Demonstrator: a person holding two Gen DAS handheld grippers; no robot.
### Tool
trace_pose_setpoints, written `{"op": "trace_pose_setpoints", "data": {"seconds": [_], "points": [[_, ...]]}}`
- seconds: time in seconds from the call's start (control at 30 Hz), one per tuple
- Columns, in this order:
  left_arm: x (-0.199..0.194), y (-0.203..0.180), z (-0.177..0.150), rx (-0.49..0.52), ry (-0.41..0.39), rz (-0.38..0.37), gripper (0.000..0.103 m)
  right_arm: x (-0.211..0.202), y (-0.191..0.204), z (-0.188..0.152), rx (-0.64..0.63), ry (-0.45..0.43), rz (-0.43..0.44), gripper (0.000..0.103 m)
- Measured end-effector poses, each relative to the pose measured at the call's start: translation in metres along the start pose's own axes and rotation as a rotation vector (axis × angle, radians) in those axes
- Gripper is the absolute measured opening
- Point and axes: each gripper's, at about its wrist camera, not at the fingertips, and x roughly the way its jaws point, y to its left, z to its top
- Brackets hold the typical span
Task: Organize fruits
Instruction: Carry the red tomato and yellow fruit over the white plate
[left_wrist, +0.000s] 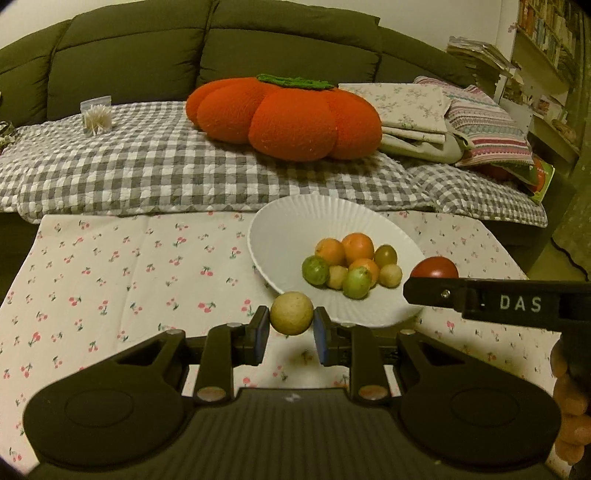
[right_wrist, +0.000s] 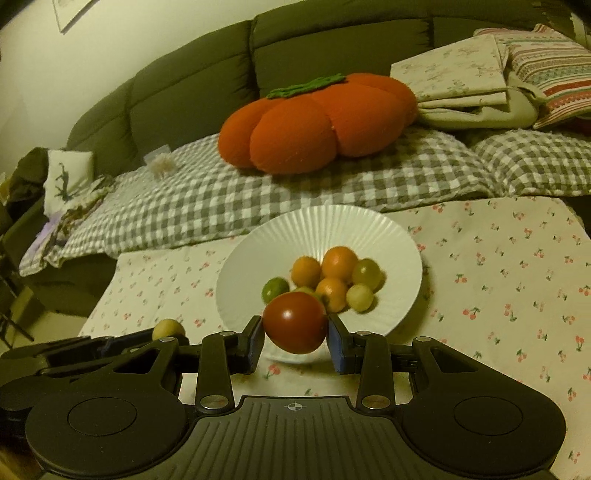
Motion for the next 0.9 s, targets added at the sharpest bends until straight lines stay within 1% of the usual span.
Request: {"op": "trace_pose_setpoints", "data": {"seconds": [0.1,0.27,0.4,0.57,0.67,0.8,0.9], "points": [[0.007,0.001,0.006,0.006,-0.013,0.002,0.024,0.006,-0.005,0.005,0.006,-0.012,-0.008,0.035],[0.023,0.005,0.016,0.004,-0.012,0.004,0.024,0.018,-0.018,0.013,0.033,-0.025,-0.031,0.035],[0.036,0.007,0.025,-0.004,-0.013,-0.008,0.024,0.027,-0.030,0.020,0.066,-0.026,-0.044,0.035],[0.055,0.001,0.037,0.003,-0.027,-0.026,0.024,0.040,-0.035,0.035,0.064,-0.046,-0.053,0.035],[0.066,0.000,0.040,0.010,-0.031,-0.034,0.024,0.052,-0.037,0.040,0.069,-0.036,-0.048,0.035],[0.083,0.008,0.045,-0.038,-0.009,-0.071,0.024,0.064,-0.040,0.047,0.085,-0.029,-0.042,0.035],[0.095,0.012,0.049,-0.063,-0.005,-0.088,0.024,0.068,-0.039,0.054,0.063,-0.042,-0.045,0.035]]}}
